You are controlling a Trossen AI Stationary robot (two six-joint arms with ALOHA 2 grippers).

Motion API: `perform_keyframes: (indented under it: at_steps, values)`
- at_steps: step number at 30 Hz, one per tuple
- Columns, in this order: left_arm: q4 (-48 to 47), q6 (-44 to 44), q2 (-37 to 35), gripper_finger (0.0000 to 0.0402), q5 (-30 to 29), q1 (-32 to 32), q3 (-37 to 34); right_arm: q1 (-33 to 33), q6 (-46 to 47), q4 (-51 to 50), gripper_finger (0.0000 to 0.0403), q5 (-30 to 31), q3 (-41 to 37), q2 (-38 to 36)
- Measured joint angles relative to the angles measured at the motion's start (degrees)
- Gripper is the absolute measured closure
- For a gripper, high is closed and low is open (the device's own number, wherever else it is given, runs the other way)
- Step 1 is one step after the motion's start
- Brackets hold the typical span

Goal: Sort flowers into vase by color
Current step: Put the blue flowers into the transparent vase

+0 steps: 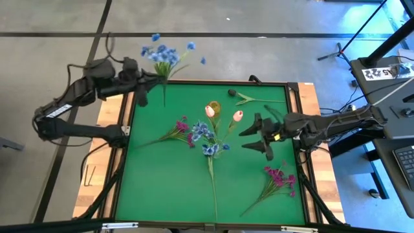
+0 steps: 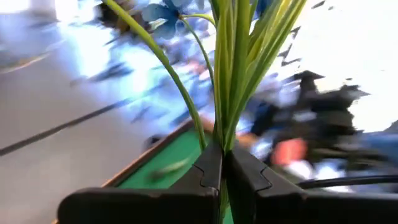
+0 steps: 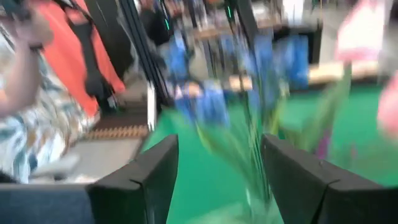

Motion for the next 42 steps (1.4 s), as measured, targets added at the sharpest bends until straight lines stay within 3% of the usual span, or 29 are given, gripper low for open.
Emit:
perform_keyframes:
  at_steps: [8,16,25,34,37,42]
  values:
    - [17.97,-0.22,2.07,0.0398,1.67,-13.78,0.04,0.00,-7.61,6.70,0.0176,0.07,8.76,2.27]
    - [29.80,3.50,9.61,0.0398,1.65,-22.31,0.04,0.00,-10.67,6.29,0.0176,1.71,20.02,12.56]
    - [37.00,5.63,16.86,0.0398,1.46,-26.56,0.00,-0.06,-13.21,5.81,0.0176,4.59,31.66,25.78]
    - [38.53,6.88,17.81,0.0398,1.06,-28.71,0.00,-0.07,-13.19,5.76,0.0178,6.12,37.49,33.11]
    - [38.68,7.32,17.80,0.0398,0.51,-29.45,0.00,-0.07,-13.05,6.02,0.0194,6.25,37.71,33.89]
    - [38.65,8.51,17.80,0.0398,0.08,-30.56,0.00,-0.06,-12.88,5.94,0.0254,6.61,37.73,33.98]
